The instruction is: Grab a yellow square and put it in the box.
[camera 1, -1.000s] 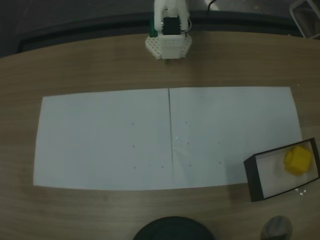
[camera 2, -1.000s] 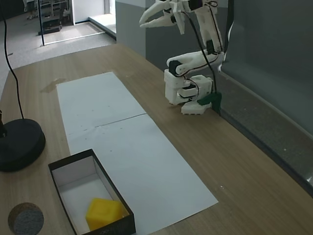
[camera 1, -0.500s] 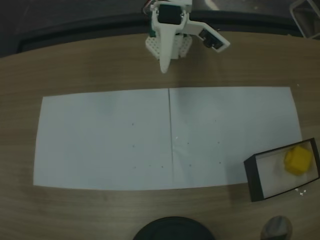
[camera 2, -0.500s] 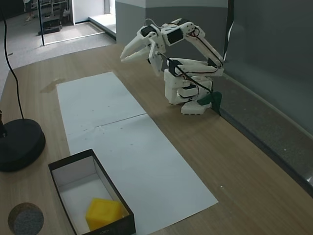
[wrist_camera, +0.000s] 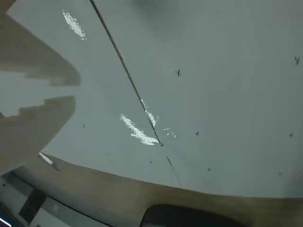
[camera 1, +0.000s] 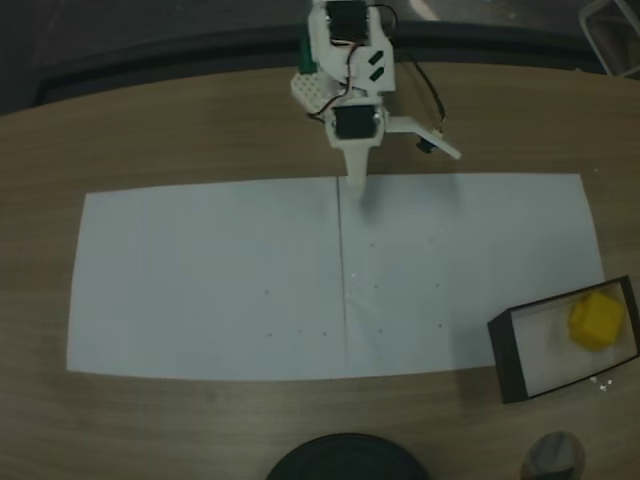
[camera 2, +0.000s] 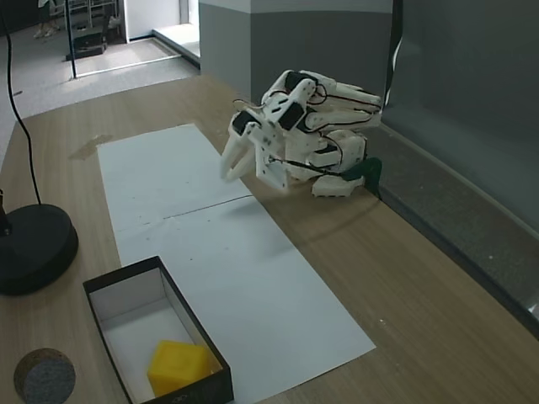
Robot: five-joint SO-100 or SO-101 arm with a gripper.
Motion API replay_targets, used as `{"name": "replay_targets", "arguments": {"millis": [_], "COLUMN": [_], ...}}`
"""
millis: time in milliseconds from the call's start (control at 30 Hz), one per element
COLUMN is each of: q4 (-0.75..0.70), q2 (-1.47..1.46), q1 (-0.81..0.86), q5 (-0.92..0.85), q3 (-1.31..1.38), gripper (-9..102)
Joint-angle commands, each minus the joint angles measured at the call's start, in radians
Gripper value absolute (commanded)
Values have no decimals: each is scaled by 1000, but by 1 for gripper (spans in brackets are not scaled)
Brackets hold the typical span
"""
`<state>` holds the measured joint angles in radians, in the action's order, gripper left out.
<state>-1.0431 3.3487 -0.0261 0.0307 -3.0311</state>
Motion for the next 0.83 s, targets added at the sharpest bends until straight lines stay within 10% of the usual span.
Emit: {"name": "replay_targets", "arguments": {"millis": [0, 167, 800], "q4": [-26, -215, -204], "q2": [3, 5, 5], "q1": [-9, -29, 41], "q5": [-121, -216, -35], "q3": [12, 51, 52], "gripper": [0, 0, 0]}}
